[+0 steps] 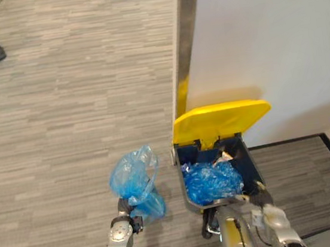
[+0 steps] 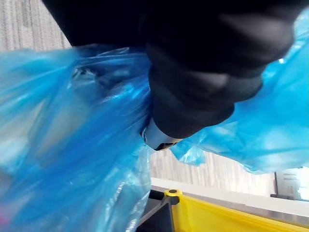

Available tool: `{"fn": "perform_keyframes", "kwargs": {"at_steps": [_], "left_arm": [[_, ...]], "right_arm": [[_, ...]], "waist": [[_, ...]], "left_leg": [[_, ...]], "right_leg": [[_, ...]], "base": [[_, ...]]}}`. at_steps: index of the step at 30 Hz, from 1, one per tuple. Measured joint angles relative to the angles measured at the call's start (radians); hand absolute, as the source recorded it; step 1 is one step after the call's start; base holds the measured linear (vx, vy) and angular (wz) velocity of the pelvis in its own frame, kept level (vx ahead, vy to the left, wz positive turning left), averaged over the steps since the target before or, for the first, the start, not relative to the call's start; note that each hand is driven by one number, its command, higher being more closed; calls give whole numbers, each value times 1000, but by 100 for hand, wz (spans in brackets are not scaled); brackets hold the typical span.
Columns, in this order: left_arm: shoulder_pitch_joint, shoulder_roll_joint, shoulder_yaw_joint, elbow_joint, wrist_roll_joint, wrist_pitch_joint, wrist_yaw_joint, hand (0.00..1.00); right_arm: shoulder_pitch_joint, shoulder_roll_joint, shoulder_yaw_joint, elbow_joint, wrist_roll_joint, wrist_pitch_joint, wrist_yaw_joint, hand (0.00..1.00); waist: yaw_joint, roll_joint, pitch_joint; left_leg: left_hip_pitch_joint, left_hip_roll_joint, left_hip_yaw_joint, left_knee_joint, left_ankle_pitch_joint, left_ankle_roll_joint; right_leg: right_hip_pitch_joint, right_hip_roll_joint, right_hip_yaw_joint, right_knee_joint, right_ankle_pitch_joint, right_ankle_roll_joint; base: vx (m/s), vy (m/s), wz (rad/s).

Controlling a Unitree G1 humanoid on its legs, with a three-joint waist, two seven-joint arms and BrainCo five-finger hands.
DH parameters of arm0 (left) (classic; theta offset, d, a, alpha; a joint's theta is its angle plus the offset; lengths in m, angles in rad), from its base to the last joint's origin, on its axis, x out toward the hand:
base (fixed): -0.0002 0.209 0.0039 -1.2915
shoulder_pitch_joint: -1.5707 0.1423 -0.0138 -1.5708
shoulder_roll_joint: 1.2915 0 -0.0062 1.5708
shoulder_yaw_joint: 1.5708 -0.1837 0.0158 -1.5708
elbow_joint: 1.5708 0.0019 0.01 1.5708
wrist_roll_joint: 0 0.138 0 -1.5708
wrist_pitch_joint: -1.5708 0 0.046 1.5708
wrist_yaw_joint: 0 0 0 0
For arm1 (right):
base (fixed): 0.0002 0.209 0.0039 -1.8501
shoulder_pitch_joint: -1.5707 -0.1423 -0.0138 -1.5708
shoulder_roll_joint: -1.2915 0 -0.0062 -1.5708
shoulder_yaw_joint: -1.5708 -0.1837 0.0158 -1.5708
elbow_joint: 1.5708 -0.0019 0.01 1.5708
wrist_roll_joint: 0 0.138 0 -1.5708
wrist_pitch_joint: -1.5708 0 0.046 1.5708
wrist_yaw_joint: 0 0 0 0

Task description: Gather rubbish on tea table into small bin, then transfer packed bag to large trash can.

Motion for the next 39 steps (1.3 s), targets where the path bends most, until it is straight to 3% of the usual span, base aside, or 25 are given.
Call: {"fn": "perform_keyframes", "kwargs": {"at_steps": [2, 4, 8, 14, 19, 22, 26, 29, 33, 34, 39], "left_arm": [[0, 0, -13, -15, 1, -4, 0, 100], [-2, 1, -68, -70, -2, -8, 2, 100], [-30, 1, -128, -134, -24, -31, 6, 100], [-156, 13, -232, -223, -68, -52, 27, 100], [-324, -1, -380, -282, -94, -66, 28, 100], [-451, -46, -452, -293, -102, -74, 47, 100], [-618, -106, -478, -280, -102, -93, 79, 100], [-741, -135, -440, -125, -80, -99, 118, 100], [-814, -129, -361, 128, 0, -48, 151, 100], [-819, -128, -351, 160, 12, -42, 151, 0], [-929, -154, -339, 322, 55, -26, 148, 0]], "right_arm": [[-78, -12, 35, -19, -2, -5, -4, 0], [-283, -58, 86, -6, -15, -6, -23, 0], [-582, -161, 119, 115, -31, 6, -55, 0], [-827, -263, 158, 180, -29, 13, -71, 0], [-918, -291, 197, 181, -17, 35, -89, 0], [-958, -292, 200, 181, -16, 38, -93, 0], [-1027, -296, 234, 176, 6, 39, -99, 0], [-1055, -321, 255, 135, 6, 37, -99, 0], [-1102, -327, 270, 93, 6, 25, -97, 0], [-1105, -333, 271, 88, 6, 25, -97, 0], [-1105, -360, 313, 19, 23, 14, -97, 0]], "waist": [[3, 2, 2], [18, 25, 17], [57, 53, 60], [55, 62, 138], [24, 68, 192], [10, 68, 220], [-13, 72, 253], [-28, 72, 274], [-54, 70, 294], [-56, 70, 294], [-68, 63, 302]], "left_leg": [[-46, -7, -10, 11, 6, 0], [-133, -12, -38, 56, 16, -1], [-189, -18, -57, 73, 28, 7], [-250, -7, -94, 76, 41, -5], [-293, -9, -95, 122, 46, -16], [-302, -10, -95, 138, 45, -15], [-324, -12, -79, 162, 38, -8], [-361, -11, -78, 174, 30, -7], [-407, -7, -66, 178, 30, -7], [-413, -6, -63, 178, 31, -8], [-463, 11, -23, 184, 33, -21]], "right_leg": [[-22, -3, -6, -23, 26, -3], [-53, -6, -20, -69, 70, -2], [-69, -3, -27, -122, 119, 1], [-71, 37, -33, -224, 182, -14], [-90, 34, -31, -222, 201, -39], [-91, 31, -30, -220, 202, -40], [-126, 29, -9, -197, 201, -40], [-168, 32, -2, -188, 195, -32], [-232, 48, 15, -186, 204, -42], [-243, 51, 18, -186, 206, -45], [-314, 72, 46, -196, 228, -57]], "base": [[-162, -28, 26], [-184, -31, 18], [-130, -44, 8], [-67, -43, 3], [5, 33, 0], [12, 46, 1], [-15, 17, -9], [-56, -35, -7], [-26, -55, -15], [10, -43, -25], [16, -17, -22]]}}
